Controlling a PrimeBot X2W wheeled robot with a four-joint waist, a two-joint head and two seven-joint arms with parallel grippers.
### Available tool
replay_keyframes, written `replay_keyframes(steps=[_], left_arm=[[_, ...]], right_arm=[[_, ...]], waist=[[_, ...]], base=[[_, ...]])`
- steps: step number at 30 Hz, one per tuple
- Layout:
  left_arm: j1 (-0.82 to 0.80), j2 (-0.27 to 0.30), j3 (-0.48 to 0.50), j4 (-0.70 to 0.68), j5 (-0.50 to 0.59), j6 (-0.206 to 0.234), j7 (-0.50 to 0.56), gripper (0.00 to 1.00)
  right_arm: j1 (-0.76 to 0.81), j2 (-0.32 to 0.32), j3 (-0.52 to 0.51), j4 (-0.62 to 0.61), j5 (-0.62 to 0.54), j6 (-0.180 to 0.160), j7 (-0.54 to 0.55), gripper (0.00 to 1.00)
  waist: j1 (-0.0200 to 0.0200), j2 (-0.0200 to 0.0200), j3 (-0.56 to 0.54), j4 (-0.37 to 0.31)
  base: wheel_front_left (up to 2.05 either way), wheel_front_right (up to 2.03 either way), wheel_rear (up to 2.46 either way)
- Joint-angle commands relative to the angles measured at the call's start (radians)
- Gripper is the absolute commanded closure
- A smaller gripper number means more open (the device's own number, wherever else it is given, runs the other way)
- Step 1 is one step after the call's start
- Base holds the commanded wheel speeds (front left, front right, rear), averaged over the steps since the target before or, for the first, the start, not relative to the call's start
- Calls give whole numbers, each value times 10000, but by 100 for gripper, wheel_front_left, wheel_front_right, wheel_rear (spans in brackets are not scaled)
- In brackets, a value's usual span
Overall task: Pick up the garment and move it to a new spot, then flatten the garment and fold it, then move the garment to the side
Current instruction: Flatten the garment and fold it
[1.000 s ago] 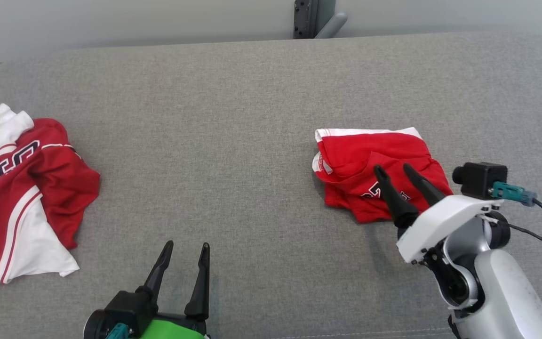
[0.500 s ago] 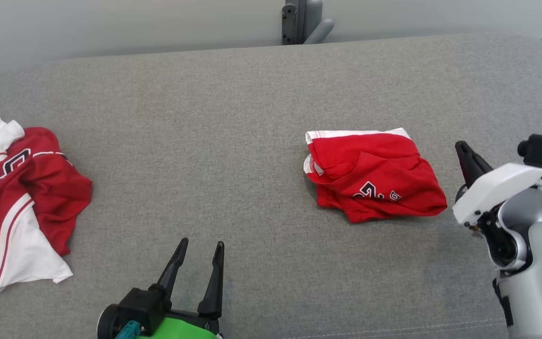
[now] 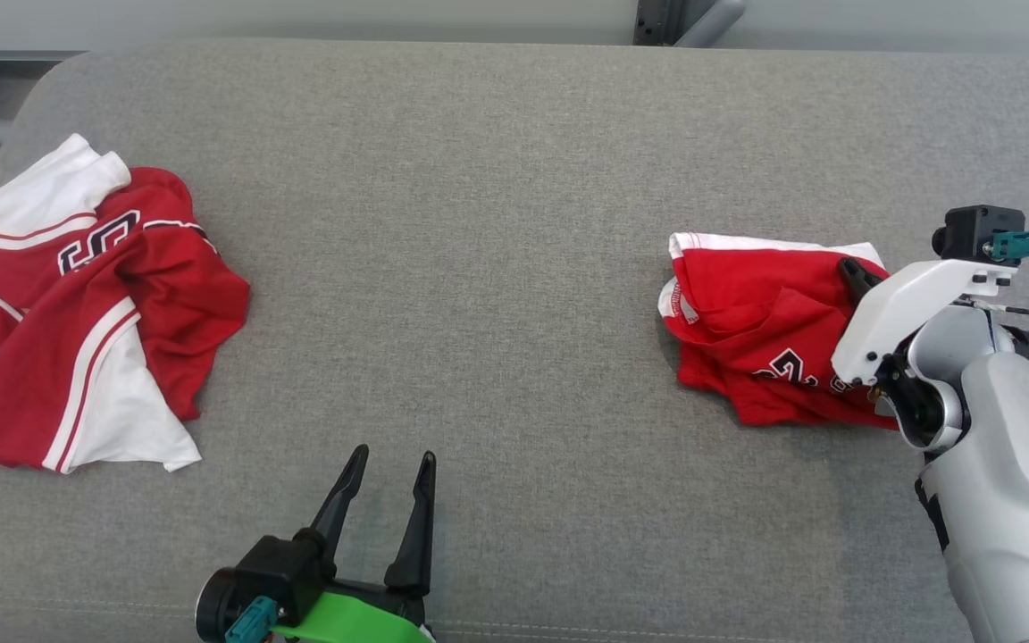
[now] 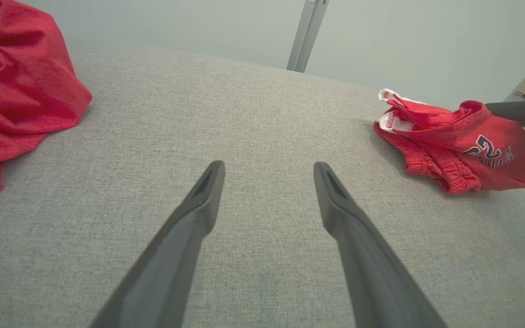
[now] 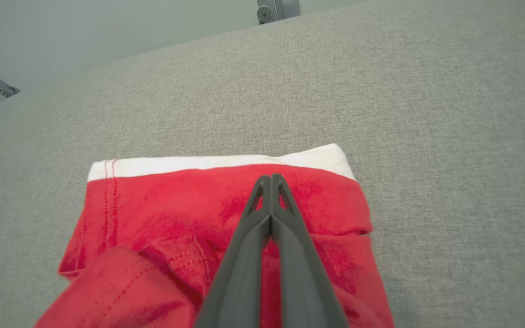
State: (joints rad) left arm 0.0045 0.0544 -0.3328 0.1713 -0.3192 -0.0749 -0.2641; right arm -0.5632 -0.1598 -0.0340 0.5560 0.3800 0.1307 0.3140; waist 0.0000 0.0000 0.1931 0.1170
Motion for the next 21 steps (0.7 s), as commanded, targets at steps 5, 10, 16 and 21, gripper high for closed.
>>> replay_keyframes(steps=[5, 10, 16, 21], left_arm=[[73, -28, 125, -30, -44, 55, -3, 0], [293, -33, 269, -119, -30, 132, -3, 0], [392, -34, 283, -193, -39, 192, -3, 0], [477, -34, 287, -164, -39, 230, -3, 0]], right_arm=[[554, -61, 706, -83, 541, 0, -357, 100], [1512, 11, 1403, -652, 1107, 0, -531, 100], [2167, 192, 1835, -1153, 1315, 0, -718, 100], [2766, 415, 2131, -1621, 1399, 0, -987, 100]], waist=[[0, 0, -189, 183], [0, 0, -383, 13], [0, 0, -455, -163], [0, 0, -555, -296]], base=[[0, 0, 0], [0, 0, 0], [0, 0, 0], [0, 0, 0]])
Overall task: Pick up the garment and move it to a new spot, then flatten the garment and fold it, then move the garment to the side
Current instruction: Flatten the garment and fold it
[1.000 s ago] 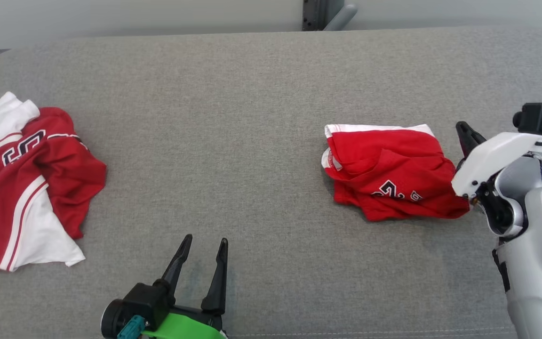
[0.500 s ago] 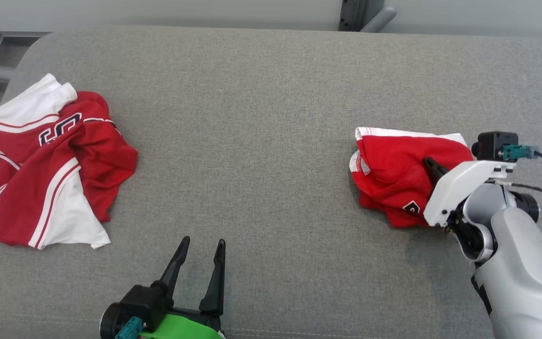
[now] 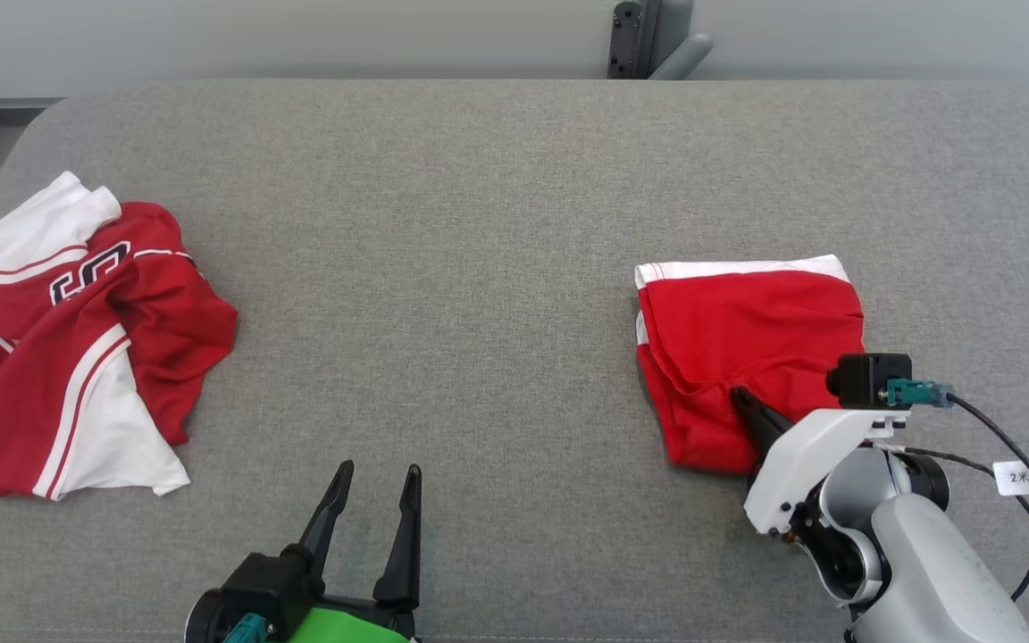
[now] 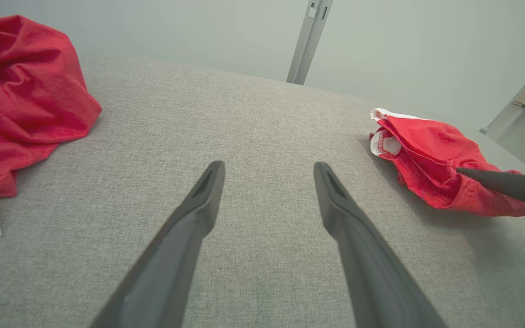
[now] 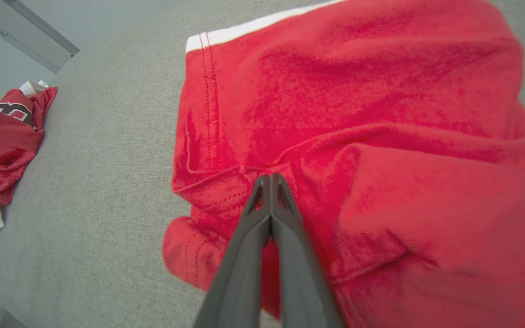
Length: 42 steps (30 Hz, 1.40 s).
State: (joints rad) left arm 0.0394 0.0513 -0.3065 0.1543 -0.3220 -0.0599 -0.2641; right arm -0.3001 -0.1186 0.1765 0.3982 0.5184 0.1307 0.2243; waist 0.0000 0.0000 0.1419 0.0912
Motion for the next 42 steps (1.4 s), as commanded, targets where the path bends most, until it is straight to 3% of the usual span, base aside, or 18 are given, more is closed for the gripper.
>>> replay_keyframes(steps=[1, 17, 24, 29, 34, 42], left_arm=[[143, -2, 23, 16, -13, 88, -3, 0], [455, 0, 91, 134, -56, 166, -3, 0], [693, -1, 299, -116, -133, 285, -3, 0], [651, 1, 314, -336, -145, 355, -3, 0], [341, 1, 263, -541, 220, 326, -1, 0], [117, 0, 321, -427, 408, 178, -3, 0]], right_arm=[[253, 41, 58, -118, -21, 0, -135, 100], [1394, 455, 788, -412, -554, 0, -1224, 100], [1748, -51, 561, -1501, -1438, 0, -2322, 100], [1491, -351, -142, -1911, -1678, -2, -2861, 100], [652, -769, -554, -1307, -2006, 0, -3513, 100], [-349, -642, -425, 869, -2359, -5, -4578, 100]], waist=[[0, 0, -74, -55], [0, 0, -705, -218], [0, 0, -907, -312], [0, 0, -761, -385], [0, 0, -231, -329], [0, 0, 181, -173]], base=[[0, 0, 0], [0, 0, 0], [0, 0, 0], [0, 0, 0], [0, 0, 0], [0, 0, 0]])
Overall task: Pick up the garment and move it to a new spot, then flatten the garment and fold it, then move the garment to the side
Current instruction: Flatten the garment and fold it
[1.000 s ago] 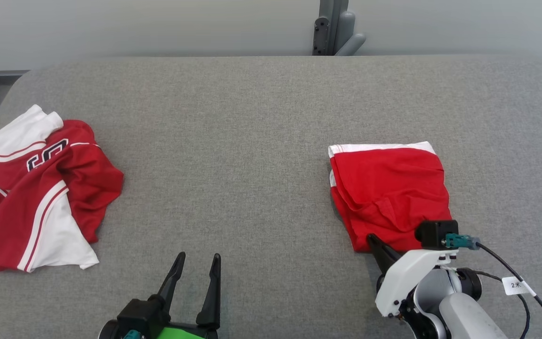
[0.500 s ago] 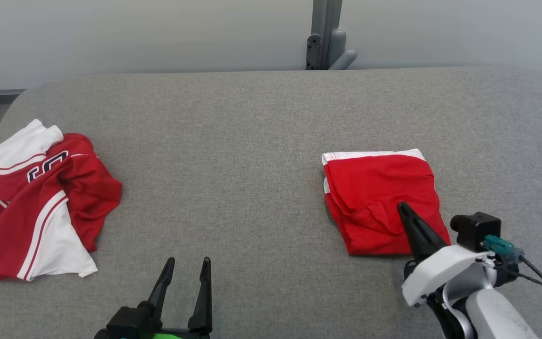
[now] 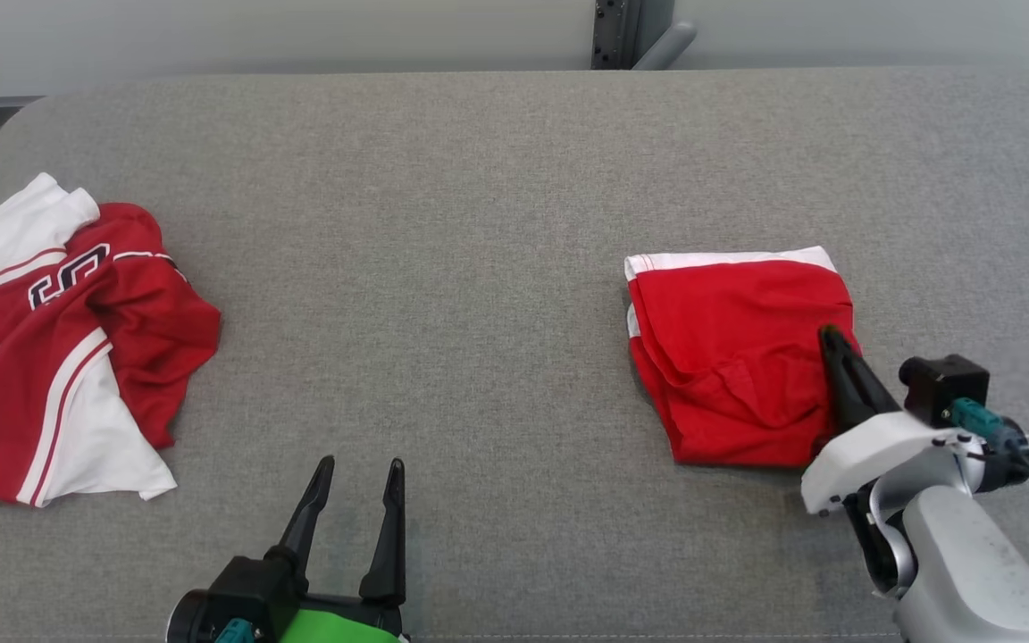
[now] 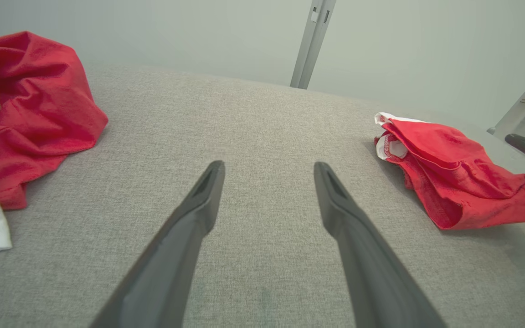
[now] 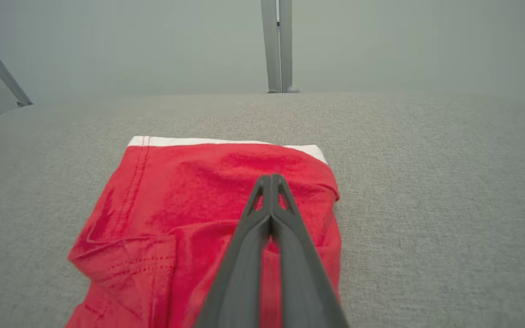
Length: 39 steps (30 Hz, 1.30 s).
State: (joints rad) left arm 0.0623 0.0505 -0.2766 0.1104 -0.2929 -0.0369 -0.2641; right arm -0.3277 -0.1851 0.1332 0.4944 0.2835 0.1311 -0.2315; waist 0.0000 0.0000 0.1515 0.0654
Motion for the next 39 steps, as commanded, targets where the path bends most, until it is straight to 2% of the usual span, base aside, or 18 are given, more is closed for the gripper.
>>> replay_keyframes(steps=[1, 8, 22, 30, 33, 39], left_arm=[[-136, 8, 27, 23, 128, -44, -3, 0], [-156, 8, 103, 28, 94, 9, -2, 0], [-106, 8, 13, 81, -60, 104, -2, 0], [336, 8, 147, 31, -232, 220, -1, 0], [481, 8, 349, 7, -250, 270, -2, 0], [908, 8, 1077, -69, -269, 351, -1, 0]], right_arm=[[-135, 96, 61, 239, -18, -7, -100, 100], [-194, 457, 539, 1472, -24, -7, -347, 100], [838, 912, 1681, 622, 202, -9, -340, 100], [1423, 1037, 2416, 312, 486, -9, -341, 100], [1643, 966, 2230, -233, 492, -9, -340, 100], [2497, 694, 968, -1779, -171, -9, -341, 100]], waist=[[0, 0, 100, 113], [0, 0, 121, 193], [0, 0, -116, 407], [0, 0, -672, 467], [0, 0, -932, 359], [0, 0, -1503, -82]], base=[[0, 0, 0], [0, 0, 0], [0, 0, 0], [0, 0, 0], [0, 0, 0], [0, 0, 0]])
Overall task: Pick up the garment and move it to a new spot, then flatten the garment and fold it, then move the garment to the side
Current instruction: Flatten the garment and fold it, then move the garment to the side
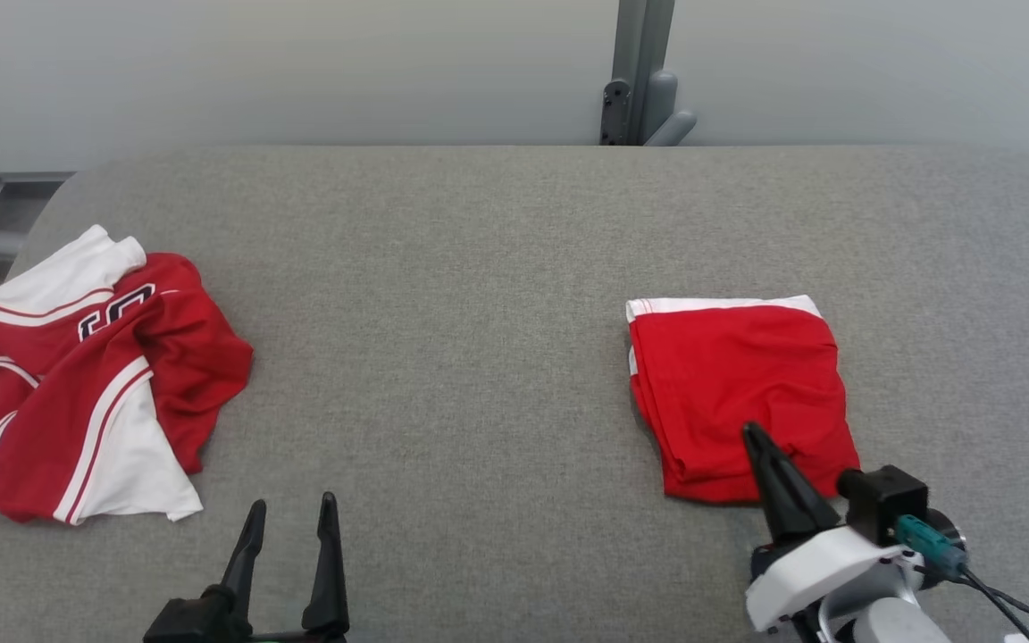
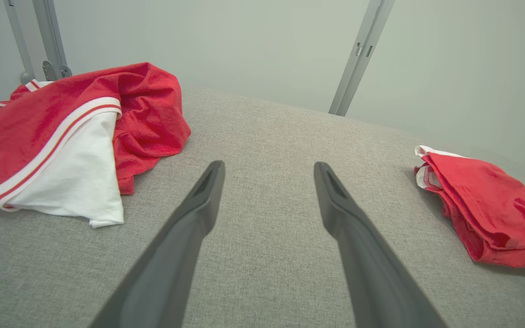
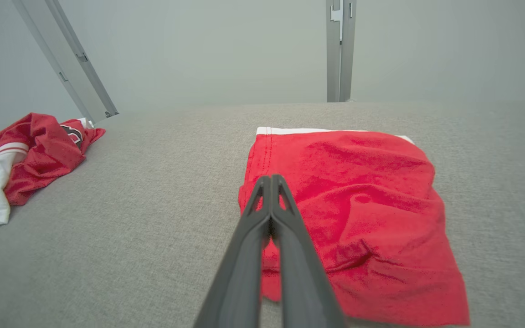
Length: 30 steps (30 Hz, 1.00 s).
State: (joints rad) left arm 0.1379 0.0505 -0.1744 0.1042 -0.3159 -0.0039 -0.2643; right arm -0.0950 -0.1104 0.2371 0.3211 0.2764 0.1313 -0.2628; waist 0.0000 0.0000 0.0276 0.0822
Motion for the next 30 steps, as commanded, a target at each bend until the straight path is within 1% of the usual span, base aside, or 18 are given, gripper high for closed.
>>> replay_keyframes(steps=[1, 2, 3, 4, 9, 12, 14, 21, 28, 30], left_arm=[[152, 8, 55, -8, -39, 21, 1, 0], [211, 8, 169, -2, -81, 0, 0, 0], [230, 8, 283, 3, -88, -40, 1, 0], [227, 8, 371, 15, -82, -70, 1, 0], [180, 13, 804, 301, 225, -330, 1, 0], [218, 19, 1095, 488, 466, -455, 0, 0], [269, 19, 1288, 561, 492, -516, 1, 0], [324, 13, 1537, 667, 642, -742, 0, 0], [263, 10, 1475, 815, 690, -866, 1, 0], [223, 10, 1438, 823, 690, -892, 0, 0]], right_arm=[[170, -54, -71, -45, -100, -11, -28, 100], [296, -80, -325, -241, -234, -9, -28, 71], [422, -85, -607, -390, -314, -11, -28, 51], [530, -104, -867, -529, -418, -9, -28, 0], [985, -110, -2180, -799, -941, -9, -28, 0], [1197, -72, -2773, -732, -1243, -11, -28, 0], [1300, -16, -2997, -610, -1390, -9, -28, 0], [1276, 153, -3222, -304, -1579, -9, -29, 0], [1189, 212, -3221, -219, -1658, -9, -29, 0], [1123, 258, -3217, -119, -1416, -11, -29, 0]], waist=[[0, 0, -264, -251], [0, 0, -310, -312], [0, 0, -356, -370], [0, 0, -372, -410], [0, 0, -509, -484], [0, 0, -575, -499], [0, 0, -599, -509], [0, 0, -621, -506], [0, 0, -550, -479], [0, 0, -507, -461]], base=[[0, 0, 0], [0, 0, 0], [0, 0, 0], [0, 0, 0], [0, 0, 0], [0, 0, 0], [0, 0, 0], [0, 0, 0], [0, 0, 0], [0, 0, 0]])
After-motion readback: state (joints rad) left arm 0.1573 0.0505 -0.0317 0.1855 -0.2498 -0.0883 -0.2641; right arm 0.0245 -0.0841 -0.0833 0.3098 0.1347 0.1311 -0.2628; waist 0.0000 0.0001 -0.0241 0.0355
